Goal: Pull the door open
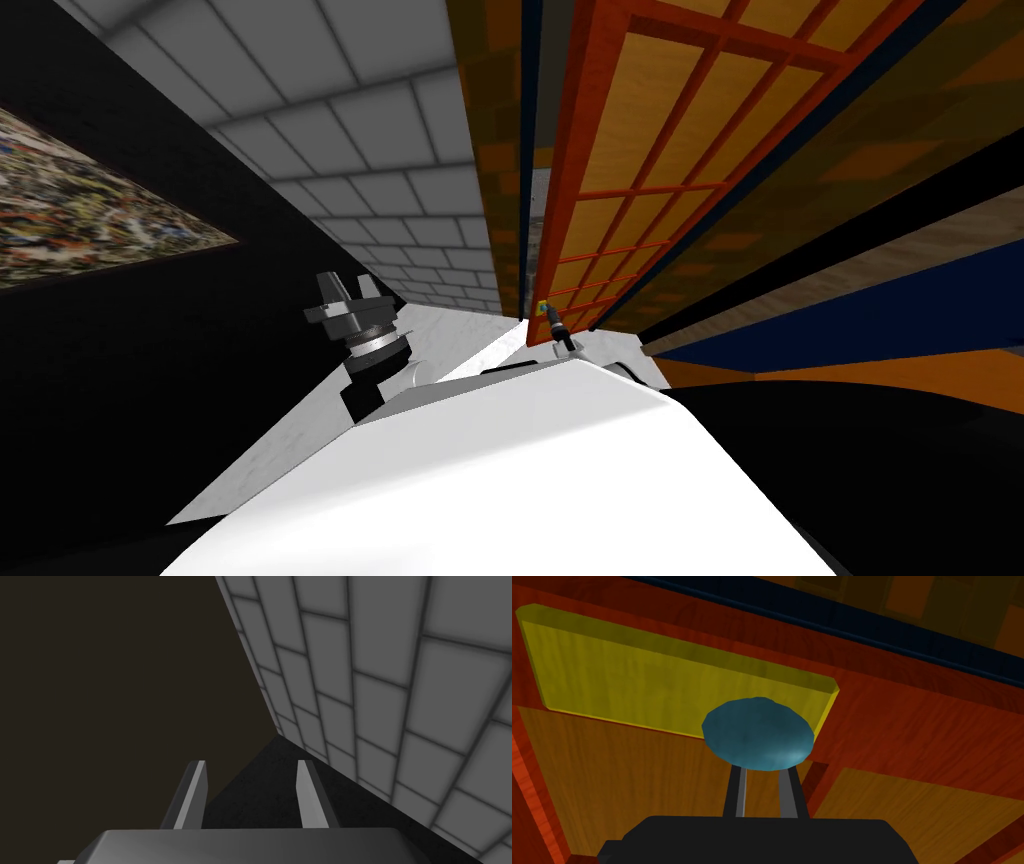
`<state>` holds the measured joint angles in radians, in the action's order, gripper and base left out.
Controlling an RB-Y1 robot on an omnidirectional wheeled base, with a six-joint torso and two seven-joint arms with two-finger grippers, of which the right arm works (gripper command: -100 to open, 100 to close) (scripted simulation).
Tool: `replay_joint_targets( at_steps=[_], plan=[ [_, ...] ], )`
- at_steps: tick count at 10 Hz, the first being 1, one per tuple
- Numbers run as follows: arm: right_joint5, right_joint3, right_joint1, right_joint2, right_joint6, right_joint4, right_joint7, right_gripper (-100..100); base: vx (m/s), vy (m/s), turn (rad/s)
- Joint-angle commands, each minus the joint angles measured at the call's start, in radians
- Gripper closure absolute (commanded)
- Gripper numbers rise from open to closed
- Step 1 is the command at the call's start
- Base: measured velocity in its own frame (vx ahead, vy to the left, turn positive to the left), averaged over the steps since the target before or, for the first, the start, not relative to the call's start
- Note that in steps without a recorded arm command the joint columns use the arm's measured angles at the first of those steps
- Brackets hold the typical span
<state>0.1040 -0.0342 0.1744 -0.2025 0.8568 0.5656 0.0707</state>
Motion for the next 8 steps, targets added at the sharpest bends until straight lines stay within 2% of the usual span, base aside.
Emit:
replay_joint_targets(
  at_steps=[1,3,5,6,8],
  plan=[
    [-0.004,-0.012,-0.005,0.014,0.002,0.009,-0.032,100,-0.036,-0.02,0.084],
    [0.01,0.005,-0.005,0.009,0.008,-0.004,-0.098,100,-0.046,-0.027,0.149],
    [0.01,0.005,-0.005,0.009,0.008,-0.004,-0.113,100,-0.037,-0.023,0.039],
    [0.017,0.013,-0.005,0.006,0.01,-0.01,-0.154,100,-0.027,-0.013,0.12],
    [0.024,0.022,-0.005,0.004,0.013,-0.017,-0.195,100,-0.059,-0.04,0.146]
  ],
)
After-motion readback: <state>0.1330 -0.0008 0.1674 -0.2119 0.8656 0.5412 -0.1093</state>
